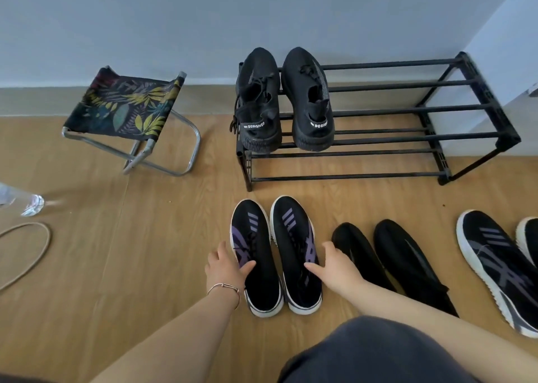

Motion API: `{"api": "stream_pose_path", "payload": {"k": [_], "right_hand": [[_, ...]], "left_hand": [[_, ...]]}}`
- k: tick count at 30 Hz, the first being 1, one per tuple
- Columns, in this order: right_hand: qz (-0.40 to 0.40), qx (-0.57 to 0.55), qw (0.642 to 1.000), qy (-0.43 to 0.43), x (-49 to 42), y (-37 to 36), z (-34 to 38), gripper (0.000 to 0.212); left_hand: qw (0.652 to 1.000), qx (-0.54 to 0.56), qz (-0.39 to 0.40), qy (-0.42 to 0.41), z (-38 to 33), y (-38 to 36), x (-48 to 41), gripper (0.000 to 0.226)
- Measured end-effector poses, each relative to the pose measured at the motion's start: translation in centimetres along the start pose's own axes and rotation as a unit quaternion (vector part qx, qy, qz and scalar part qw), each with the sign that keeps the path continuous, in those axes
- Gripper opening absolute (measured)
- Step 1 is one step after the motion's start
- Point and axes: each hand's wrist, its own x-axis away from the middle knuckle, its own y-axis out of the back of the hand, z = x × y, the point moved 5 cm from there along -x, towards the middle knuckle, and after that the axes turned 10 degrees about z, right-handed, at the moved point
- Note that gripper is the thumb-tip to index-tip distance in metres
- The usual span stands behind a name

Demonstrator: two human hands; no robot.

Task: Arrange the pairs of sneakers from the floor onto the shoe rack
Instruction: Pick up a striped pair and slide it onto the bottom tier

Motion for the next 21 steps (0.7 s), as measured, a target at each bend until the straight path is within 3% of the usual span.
{"api": "stream_pose_path", "payload": {"k": [3,6,8,21], "right_hand": [[0.004,-0.052,0.998,-0.024,-0.1,-2.0,-1.4,0.072],[0.007,-0.124,0.992,-0.011,-0.2,-3.0,-2.2,0.040],[0.012,-0.157,0.987,-0.010,-0.3,-3.2,-2.8,0.029],[0.048,-0.280,0.959,0.013,0.8,-3.4,-3.4,0.027]], "left_hand": [[0.998,0.014,0.054,0.034,1.9,-2.0,-0.3,0.082],[0.997,0.035,0.072,0.007,2.2,-2.6,-0.5,0.077],[0.995,0.055,0.077,-0.005,2.2,-3.0,-0.2,0.081],[0.977,0.188,0.098,-0.027,3.4,-2.7,0.5,0.080]]}}
